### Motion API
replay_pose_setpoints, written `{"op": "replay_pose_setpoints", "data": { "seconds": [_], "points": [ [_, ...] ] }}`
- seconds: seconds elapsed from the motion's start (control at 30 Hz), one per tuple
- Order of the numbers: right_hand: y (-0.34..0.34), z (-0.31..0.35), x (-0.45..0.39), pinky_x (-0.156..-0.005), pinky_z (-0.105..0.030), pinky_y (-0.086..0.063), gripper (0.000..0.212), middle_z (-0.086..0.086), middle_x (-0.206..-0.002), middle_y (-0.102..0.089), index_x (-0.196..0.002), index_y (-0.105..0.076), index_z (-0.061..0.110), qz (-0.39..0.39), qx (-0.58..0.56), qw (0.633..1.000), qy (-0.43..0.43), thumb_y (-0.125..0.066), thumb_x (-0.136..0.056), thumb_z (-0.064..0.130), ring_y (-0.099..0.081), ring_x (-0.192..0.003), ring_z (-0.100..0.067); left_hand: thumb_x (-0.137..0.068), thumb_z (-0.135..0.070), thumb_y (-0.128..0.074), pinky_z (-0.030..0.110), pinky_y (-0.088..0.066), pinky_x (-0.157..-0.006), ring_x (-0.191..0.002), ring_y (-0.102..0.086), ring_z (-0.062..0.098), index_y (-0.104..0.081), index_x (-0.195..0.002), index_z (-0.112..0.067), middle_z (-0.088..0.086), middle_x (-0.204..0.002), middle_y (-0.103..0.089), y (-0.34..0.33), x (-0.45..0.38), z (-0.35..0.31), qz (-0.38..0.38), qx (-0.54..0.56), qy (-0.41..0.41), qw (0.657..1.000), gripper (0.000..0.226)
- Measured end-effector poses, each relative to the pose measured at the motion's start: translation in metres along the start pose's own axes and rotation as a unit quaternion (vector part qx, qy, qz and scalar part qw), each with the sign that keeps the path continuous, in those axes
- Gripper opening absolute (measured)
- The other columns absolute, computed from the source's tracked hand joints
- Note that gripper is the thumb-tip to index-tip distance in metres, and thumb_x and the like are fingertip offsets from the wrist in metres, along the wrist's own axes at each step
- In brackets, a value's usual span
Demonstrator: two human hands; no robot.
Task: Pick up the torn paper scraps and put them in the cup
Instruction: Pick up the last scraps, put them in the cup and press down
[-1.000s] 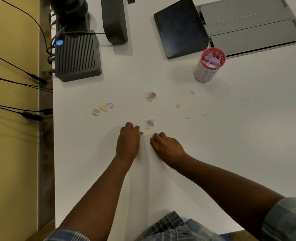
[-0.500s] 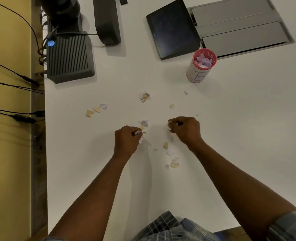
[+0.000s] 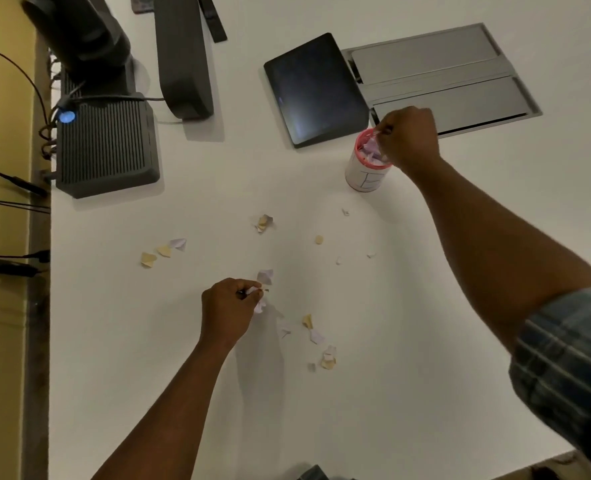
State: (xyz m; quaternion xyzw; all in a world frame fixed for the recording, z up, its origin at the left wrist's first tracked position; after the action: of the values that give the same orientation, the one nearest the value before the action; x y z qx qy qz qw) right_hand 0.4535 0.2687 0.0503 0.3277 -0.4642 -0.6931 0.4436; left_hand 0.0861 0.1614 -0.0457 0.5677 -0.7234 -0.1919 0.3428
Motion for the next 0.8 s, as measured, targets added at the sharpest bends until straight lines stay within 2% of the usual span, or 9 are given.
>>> {"op": "replay_pose_setpoints", "data": {
  "seconds": [0.07,0.13,0.3,0.4,0.47,0.53,0.67,0.8],
  "points": [
    [-0.022,0.004,-0.016,-0.092,-0.040,-0.052,0.037,-0.017,-0.104,-0.069,-0.110,-0.068,0.004,0.081,0.102,0.991,0.004,-0.074,-0.081,0.026,-0.066,-0.095,-0.033,-0.081,-0.015,-0.072,0.005,-0.039,-0.065,-0.068,-0.061,0.004,-0.076,-0.081,-0.018,-0.004,-0.080,-0.073,0.002,0.002,0.003,-0.005,-0.004,0.011,1.000,0.005],
    [-0.039,0.007,-0.023,-0.089,-0.043,-0.051,0.039,-0.020,-0.107,-0.063,-0.115,-0.062,0.002,0.122,0.142,0.982,0.006,-0.073,-0.082,0.021,-0.062,-0.099,-0.037,-0.082,-0.015,-0.071,0.004,-0.039,-0.065,-0.071,-0.062,0.004,-0.076,-0.082,-0.018,-0.003,-0.082,-0.073,0.004,0.004,0.005,-0.005,-0.002,0.020,1.000,0.006],
    [-0.060,-0.001,-0.033,-0.084,-0.040,-0.051,0.043,-0.022,-0.107,-0.061,-0.120,-0.055,-0.003,0.166,0.155,0.973,-0.045,-0.071,-0.083,0.015,-0.061,-0.097,-0.038,-0.081,-0.007,-0.070,-0.005,-0.038,-0.062,-0.067,-0.057,-0.020,-0.074,-0.069,-0.022,-0.028,-0.058,-0.059,0.013,0.009,0.004,-0.011,0.017,0.016,1.000,0.020],
    [-0.065,-0.005,-0.038,-0.085,-0.041,-0.050,0.046,-0.022,-0.109,-0.060,-0.123,-0.053,-0.002,0.183,0.153,0.969,-0.071,-0.071,-0.083,0.013,-0.060,-0.099,-0.039,-0.080,-0.006,-0.070,-0.006,-0.037,-0.063,-0.068,-0.056,-0.022,-0.073,-0.066,-0.026,-0.032,-0.051,-0.057,0.016,0.012,0.001,-0.012,0.016,0.012,1.000,0.025],
    [-0.068,-0.004,-0.041,-0.084,-0.040,-0.050,0.043,-0.022,-0.111,-0.060,-0.122,-0.053,-0.002,0.190,0.160,0.966,-0.067,-0.068,-0.085,0.012,-0.060,-0.099,-0.038,-0.079,-0.006,-0.070,-0.005,-0.037,-0.064,-0.069,-0.057,-0.021,-0.067,-0.060,-0.036,-0.038,-0.054,-0.058,0.017,0.012,-0.003,-0.010,0.022,0.008,1.000,0.036],
    [-0.069,-0.002,-0.042,-0.087,-0.040,-0.050,0.041,-0.022,-0.114,-0.059,-0.124,-0.053,-0.002,0.200,0.160,0.964,-0.072,-0.065,-0.087,0.012,-0.060,-0.101,-0.037,-0.079,-0.007,-0.071,-0.005,-0.038,-0.062,-0.069,-0.057,-0.020,-0.062,-0.058,-0.041,-0.035,-0.054,-0.059,0.019,0.011,-0.005,-0.013,0.030,0.013,0.999,0.042],
    [-0.063,0.004,-0.040,-0.093,-0.043,-0.047,0.048,-0.023,-0.122,-0.054,-0.130,-0.047,0.000,0.224,0.161,0.959,-0.068,-0.066,-0.087,0.012,-0.055,-0.111,-0.039,-0.080,-0.007,-0.070,-0.004,-0.038,-0.061,-0.068,-0.058,-0.018,-0.064,-0.056,-0.038,-0.028,-0.056,-0.061,0.019,0.010,-0.009,-0.008,0.029,0.015,0.999,0.039],
    [-0.045,0.009,-0.039,-0.084,-0.042,-0.051,0.049,-0.022,-0.117,-0.058,-0.127,-0.052,0.002,0.243,0.165,0.956,-0.005,-0.071,-0.083,0.013,-0.058,-0.105,-0.038,-0.081,-0.009,-0.070,-0.001,-0.041,-0.062,-0.068,-0.065,-0.003,-0.071,-0.063,-0.027,-0.015,-0.064,-0.068,0.017,0.008,-0.012,0.006,0.013,0.001,1.000,0.026]
  ]
}}
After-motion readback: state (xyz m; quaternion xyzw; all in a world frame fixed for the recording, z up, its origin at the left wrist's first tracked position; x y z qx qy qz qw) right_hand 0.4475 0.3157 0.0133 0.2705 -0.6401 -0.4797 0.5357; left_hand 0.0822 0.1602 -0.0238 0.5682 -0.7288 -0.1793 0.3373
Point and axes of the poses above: each hand's wrist, its own x-axis away from the middle knuckle, its own y-axis out of the back of the hand, z = x × y, the point moved 5 cm from there along -x, towards the middle knuckle
